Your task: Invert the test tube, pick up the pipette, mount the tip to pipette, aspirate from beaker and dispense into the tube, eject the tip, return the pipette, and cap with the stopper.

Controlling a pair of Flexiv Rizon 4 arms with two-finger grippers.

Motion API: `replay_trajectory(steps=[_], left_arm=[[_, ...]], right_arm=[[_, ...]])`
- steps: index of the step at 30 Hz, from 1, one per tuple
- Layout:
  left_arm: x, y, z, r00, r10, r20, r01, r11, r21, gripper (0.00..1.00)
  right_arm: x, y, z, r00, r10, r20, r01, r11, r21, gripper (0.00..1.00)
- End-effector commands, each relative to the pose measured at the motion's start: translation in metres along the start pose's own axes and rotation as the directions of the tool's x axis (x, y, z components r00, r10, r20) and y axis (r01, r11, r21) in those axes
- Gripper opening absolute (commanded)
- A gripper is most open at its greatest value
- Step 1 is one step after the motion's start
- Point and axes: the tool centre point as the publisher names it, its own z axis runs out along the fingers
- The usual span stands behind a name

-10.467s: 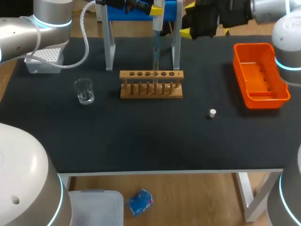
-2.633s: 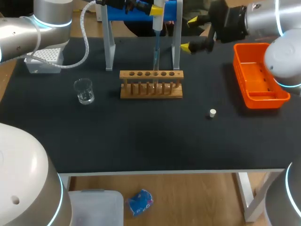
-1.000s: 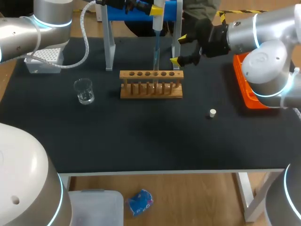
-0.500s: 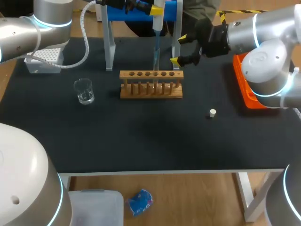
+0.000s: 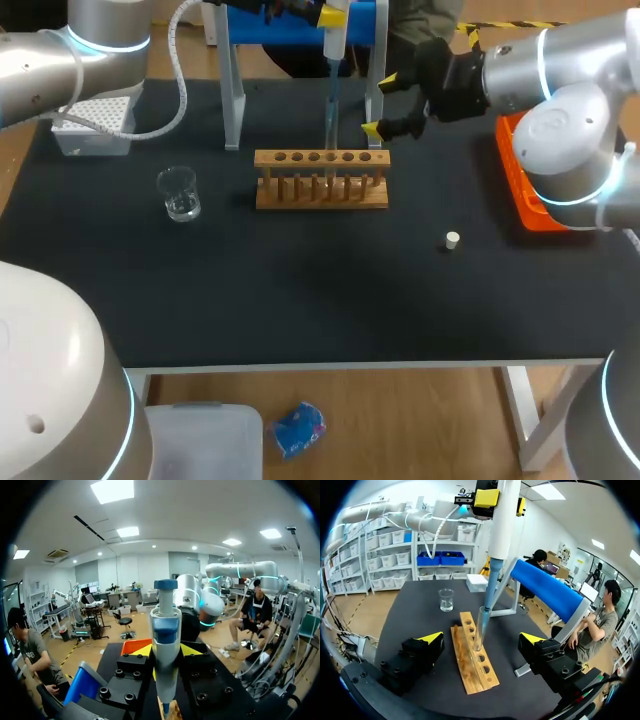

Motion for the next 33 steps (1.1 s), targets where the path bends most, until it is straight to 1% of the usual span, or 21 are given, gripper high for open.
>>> replay_trajectory(steps=[1,33], left_arm=[[0.003,-0.003,-0.001,1.000,0.002,0.009,-0.002,1.000,-0.005,0.00],[0.001,-0.023,-0.001,0.999,0.034,0.007,-0.034,0.999,-0.034,0.00]], right_arm=[[0.000,-0.001,0.000,1.000,0.000,-0.001,0.000,1.000,-0.001,1.00],[0.000,-0.001,0.000,1.000,0.000,-0.001,0.000,1.000,-0.001,1.00]])
